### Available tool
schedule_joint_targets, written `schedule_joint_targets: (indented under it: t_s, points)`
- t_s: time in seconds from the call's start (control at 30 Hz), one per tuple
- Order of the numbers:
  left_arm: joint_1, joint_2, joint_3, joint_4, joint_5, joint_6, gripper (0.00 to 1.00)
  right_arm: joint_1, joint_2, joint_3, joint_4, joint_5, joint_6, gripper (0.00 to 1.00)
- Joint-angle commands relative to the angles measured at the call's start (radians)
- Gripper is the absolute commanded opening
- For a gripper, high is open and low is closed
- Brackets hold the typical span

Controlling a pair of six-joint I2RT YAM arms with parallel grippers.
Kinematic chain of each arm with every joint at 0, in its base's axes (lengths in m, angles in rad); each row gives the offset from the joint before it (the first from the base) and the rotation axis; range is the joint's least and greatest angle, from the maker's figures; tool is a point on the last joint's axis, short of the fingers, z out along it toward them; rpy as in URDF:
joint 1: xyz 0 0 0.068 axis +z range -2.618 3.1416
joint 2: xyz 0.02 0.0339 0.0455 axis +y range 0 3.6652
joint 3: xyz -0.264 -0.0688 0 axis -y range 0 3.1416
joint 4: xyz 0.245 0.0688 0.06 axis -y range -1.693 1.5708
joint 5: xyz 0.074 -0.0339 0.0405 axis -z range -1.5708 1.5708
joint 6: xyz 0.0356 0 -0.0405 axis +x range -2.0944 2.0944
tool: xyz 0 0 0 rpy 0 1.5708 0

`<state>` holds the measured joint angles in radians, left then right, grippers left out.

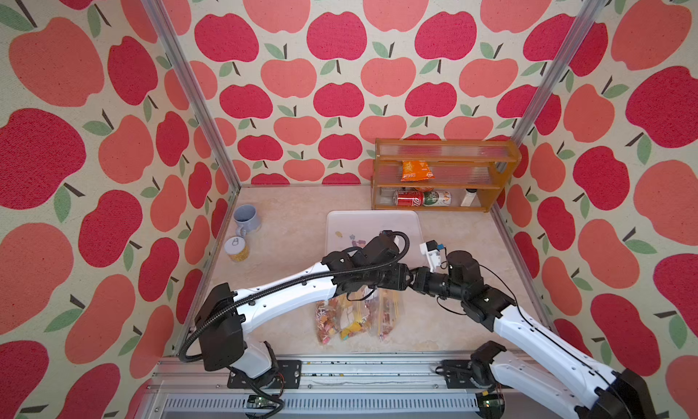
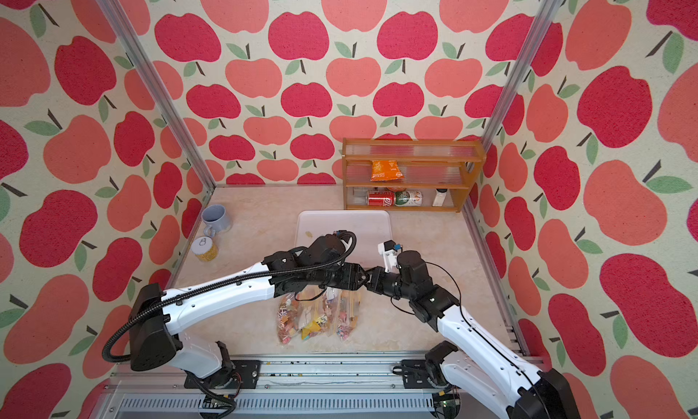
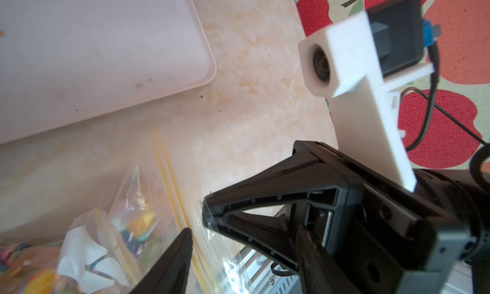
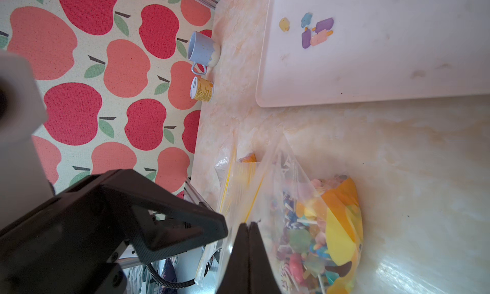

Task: Pour candies out of the ziploc bag
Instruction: Open the ziploc bag at the center of the board.

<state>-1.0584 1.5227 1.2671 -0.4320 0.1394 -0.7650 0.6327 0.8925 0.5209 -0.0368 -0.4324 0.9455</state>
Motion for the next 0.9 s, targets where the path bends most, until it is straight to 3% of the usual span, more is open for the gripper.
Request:
schedule_joint_targets:
  t_s: [0.0,0.33,0.5,0.87]
  points:
    - [-0.005,0.013,0.022,-0.049,0.011,0.015,0.56,0.006,-0.005,0.034,0.021,-0.015,0.01,0.0]
    - [0.006,-0.009,-0.036,-0.021,-0.002,-0.02,0.41,0.006,-0.025,0.037,0.013,-0.012,0.015,0.0]
    - [0.006,-0.034,-0.062,-0.007,0.006,-0.024,0.5,0.006,-0.024,0.03,0.01,0.004,0.022,0.0]
    - [0.006,-0.068,-0.12,0.012,-0.004,-0.04,0.46,0.007,-0.018,0.041,0.018,0.004,0.034,0.0]
